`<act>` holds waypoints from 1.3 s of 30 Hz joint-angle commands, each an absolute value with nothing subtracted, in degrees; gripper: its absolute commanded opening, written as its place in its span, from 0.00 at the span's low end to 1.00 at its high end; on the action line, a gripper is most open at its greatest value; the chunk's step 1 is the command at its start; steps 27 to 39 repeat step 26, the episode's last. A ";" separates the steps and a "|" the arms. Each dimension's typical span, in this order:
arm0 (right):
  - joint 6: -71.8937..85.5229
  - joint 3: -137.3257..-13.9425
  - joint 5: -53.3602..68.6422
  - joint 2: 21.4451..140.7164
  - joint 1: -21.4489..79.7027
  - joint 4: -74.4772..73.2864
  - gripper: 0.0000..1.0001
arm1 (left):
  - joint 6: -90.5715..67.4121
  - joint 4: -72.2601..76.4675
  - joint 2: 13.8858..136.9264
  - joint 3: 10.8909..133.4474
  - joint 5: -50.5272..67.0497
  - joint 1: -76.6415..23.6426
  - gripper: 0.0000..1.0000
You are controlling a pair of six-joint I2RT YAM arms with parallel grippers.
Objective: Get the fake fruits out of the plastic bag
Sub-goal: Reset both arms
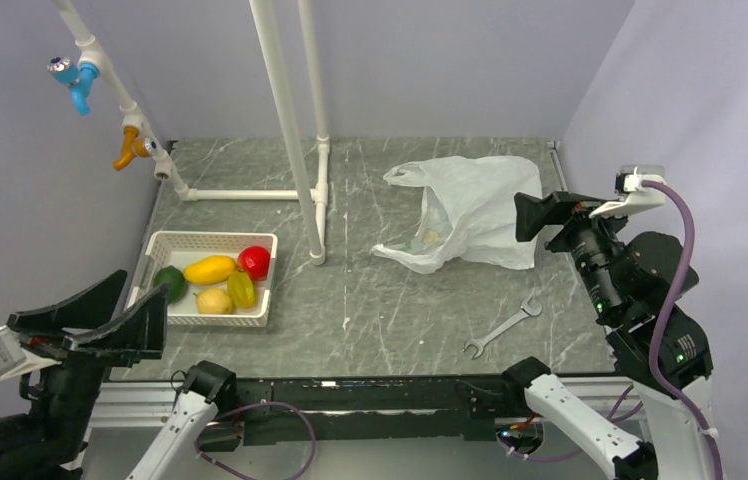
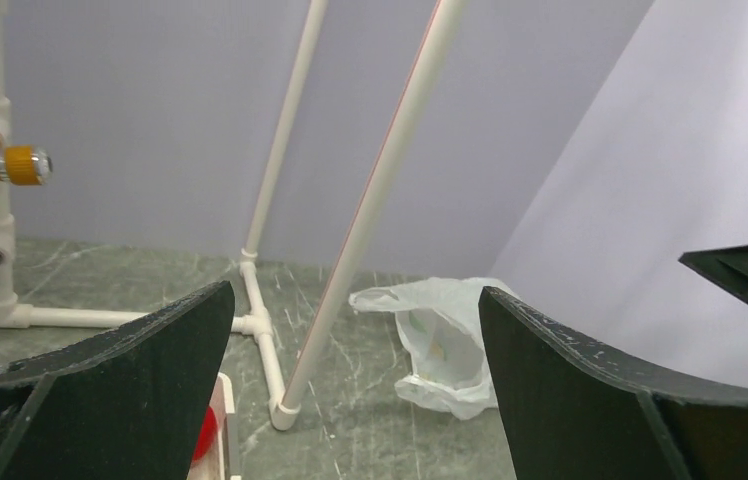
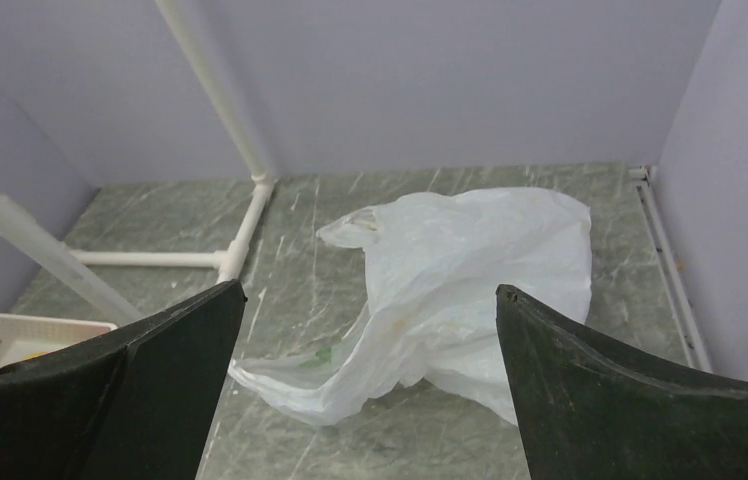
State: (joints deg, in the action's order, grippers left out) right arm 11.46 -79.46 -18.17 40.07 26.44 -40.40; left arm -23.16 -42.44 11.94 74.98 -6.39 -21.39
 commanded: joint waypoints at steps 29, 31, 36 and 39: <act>11.39 -76.18 -16.21 33.05 26.32 -34.39 1.00 | -21.09 -44.04 12.75 74.88 -7.95 -21.05 0.99; 11.39 -76.18 -16.21 33.05 26.32 -34.39 1.00 | -21.09 -44.04 12.75 74.88 -7.95 -21.05 0.99; 11.39 -76.18 -16.21 33.05 26.32 -34.39 1.00 | -21.09 -44.04 12.75 74.88 -7.95 -21.05 0.99; 11.39 -76.18 -16.21 33.05 26.32 -34.39 1.00 | -21.09 -44.04 12.75 74.88 -7.95 -21.05 0.99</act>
